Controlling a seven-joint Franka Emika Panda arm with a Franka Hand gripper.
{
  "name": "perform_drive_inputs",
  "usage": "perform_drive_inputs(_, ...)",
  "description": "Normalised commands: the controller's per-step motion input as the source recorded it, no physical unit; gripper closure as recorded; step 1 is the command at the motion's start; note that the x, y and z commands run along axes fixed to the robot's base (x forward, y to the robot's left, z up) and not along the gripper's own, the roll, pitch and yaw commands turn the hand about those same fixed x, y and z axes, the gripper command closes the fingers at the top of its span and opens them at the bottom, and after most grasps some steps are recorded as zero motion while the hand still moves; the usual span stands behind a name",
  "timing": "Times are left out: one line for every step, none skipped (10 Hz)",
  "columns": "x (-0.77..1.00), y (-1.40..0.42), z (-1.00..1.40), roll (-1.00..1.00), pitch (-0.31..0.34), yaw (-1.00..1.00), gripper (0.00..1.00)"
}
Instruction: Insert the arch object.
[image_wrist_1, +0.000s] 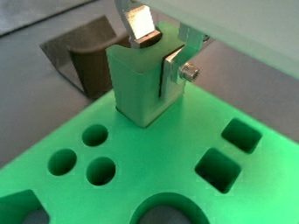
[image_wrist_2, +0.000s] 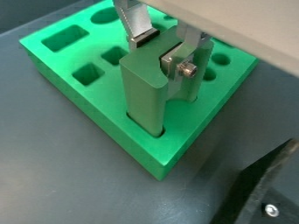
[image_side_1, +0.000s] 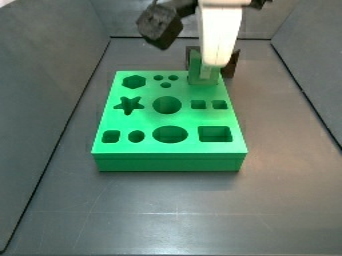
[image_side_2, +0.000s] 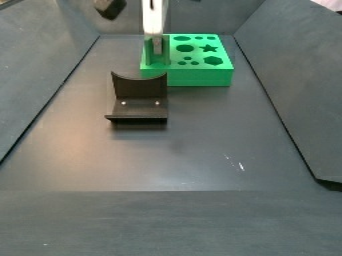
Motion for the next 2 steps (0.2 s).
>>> perform_drive_inputs(0.00, 0.00, 0.00, 0.00, 0.000, 0.00, 1.00)
perform_drive_inputs(0.00, 0.00, 0.00, 0.00, 0.000, 0.00, 1.00)
